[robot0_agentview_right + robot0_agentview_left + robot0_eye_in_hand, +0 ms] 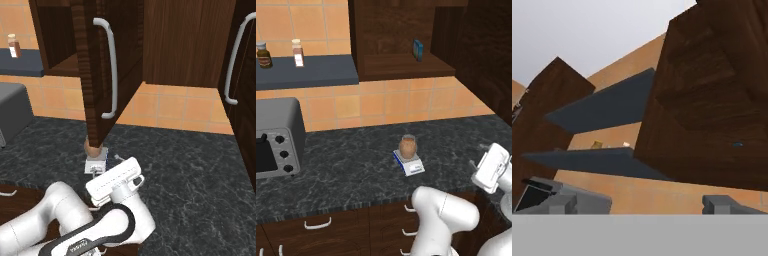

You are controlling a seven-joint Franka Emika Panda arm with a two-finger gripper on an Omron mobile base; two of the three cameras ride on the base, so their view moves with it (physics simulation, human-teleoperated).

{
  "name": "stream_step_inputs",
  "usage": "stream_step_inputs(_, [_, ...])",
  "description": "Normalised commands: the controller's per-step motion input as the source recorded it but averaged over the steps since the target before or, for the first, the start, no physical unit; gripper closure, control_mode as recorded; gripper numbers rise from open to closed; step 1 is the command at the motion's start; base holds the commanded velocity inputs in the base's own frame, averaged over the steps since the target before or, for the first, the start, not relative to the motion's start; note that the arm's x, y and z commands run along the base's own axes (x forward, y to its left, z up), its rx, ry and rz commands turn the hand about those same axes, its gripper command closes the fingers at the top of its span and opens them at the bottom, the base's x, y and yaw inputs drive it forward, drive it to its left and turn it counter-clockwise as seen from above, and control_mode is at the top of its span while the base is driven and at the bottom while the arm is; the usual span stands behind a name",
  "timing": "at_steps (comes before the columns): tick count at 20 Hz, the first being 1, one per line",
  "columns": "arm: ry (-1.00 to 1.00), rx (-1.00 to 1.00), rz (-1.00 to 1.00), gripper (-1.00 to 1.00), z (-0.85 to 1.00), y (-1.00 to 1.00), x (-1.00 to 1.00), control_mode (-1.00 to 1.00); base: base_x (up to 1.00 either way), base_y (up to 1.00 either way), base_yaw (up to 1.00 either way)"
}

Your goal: Pick the honey bottle and place it on the digital scale for weighing, and close the cabinet.

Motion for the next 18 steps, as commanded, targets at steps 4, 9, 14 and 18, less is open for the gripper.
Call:
stream_step_inputs(4, [-0.06,0.11,0.00,-1.00,0.42,-0.74,-0.55,-1.00,0.00,0.00,0.00])
stream_step_inputs(9, [-0.08,0.13,0.00,-1.00,0.53,-0.86,-0.02,-1.00,0.00,0.00,0.00])
stream_step_inputs(14, [-0.14,0.10,0.00,-1.00,0.42,-0.85,-0.35,-1.00,0.00,0.00,0.00])
stream_step_inputs(18, [-0.12,0.08,0.00,-1.00,0.60,-0.51,-0.20,-1.00,0.00,0.00,0.00])
